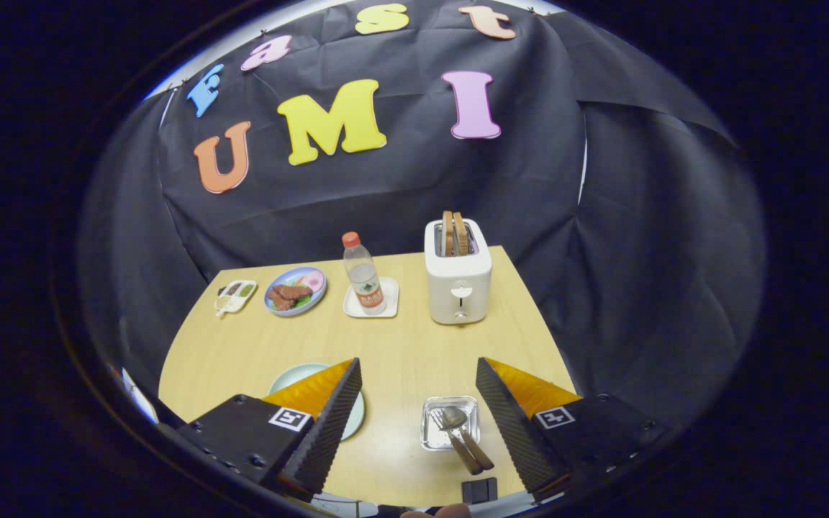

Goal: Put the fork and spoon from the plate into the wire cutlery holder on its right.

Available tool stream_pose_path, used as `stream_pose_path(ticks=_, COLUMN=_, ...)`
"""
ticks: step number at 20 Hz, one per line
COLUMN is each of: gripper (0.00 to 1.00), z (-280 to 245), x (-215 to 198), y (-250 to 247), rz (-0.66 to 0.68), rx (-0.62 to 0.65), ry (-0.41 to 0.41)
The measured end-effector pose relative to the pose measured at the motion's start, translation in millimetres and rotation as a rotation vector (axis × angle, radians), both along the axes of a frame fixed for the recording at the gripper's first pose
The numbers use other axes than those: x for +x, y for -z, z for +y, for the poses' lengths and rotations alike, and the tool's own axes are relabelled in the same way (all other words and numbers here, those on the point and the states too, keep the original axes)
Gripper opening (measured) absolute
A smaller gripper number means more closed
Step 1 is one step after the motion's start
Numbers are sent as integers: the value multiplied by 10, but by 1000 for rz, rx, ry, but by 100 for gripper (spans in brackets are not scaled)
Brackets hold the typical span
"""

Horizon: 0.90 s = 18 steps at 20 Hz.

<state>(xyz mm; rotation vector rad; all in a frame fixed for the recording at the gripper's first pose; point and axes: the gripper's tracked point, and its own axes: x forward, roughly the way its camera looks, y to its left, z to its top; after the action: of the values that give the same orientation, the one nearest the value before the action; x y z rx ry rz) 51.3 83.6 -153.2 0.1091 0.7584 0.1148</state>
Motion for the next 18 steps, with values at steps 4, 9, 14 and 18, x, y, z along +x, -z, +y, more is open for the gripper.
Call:
stream_pose_path(ticks=4, gripper=97, z=-24, x=103, y=-461, rz=-129, rx=9, ry=6)
stream_pose_path(ticks=9, gripper=97, z=49, x=71, y=-1277, rz=-356, rx=-30, ry=-15)
stream_pose_path(ticks=14, gripper=97, z=119, x=-251, y=-1882, rz=-529, rx=-25, ry=-2)
stream_pose_path(ticks=18, gripper=96, z=163, x=-565, y=-1930, rz=-549, rx=0, ry=18)
